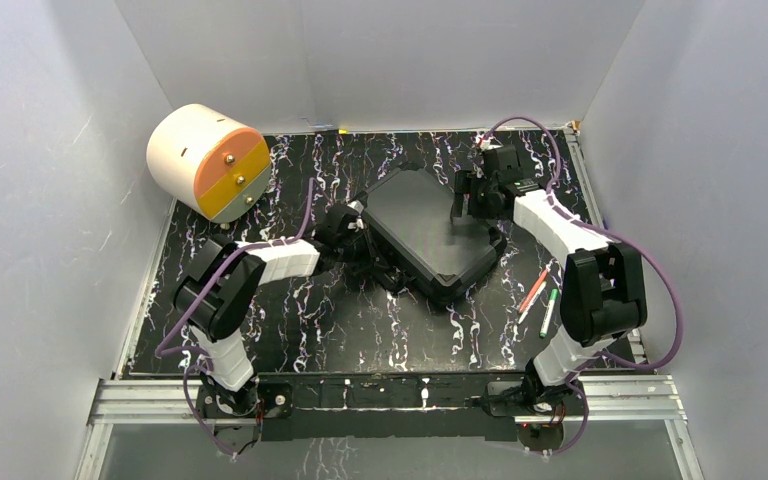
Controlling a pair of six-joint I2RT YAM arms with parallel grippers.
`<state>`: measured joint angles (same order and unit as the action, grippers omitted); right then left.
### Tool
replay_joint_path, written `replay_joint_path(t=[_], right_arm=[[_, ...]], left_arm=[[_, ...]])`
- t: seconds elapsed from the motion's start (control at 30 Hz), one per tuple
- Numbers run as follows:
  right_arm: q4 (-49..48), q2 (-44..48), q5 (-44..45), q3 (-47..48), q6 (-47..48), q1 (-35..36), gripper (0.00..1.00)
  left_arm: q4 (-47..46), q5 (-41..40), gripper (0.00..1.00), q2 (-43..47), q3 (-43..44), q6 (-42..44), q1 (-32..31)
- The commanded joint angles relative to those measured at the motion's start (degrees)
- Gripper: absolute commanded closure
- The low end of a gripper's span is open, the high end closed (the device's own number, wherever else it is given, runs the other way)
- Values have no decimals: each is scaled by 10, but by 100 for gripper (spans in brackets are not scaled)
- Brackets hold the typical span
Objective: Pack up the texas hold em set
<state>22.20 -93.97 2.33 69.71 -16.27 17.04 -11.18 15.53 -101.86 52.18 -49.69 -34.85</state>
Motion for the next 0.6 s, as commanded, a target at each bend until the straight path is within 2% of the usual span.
replay_joint_path(t=[0.0, 0.23, 0.57], right_arm=[[7, -14, -124, -2, 4, -20, 12], [-9, -18, -240, -32, 8, -37, 12], [-18, -24, -278, -53, 5, -37, 13]], left_arm=[[26, -56, 100, -26, 12, -7, -21], [27, -126, 100, -36, 8, -36, -31], [-1, -161, 100, -66, 18, -58, -35]])
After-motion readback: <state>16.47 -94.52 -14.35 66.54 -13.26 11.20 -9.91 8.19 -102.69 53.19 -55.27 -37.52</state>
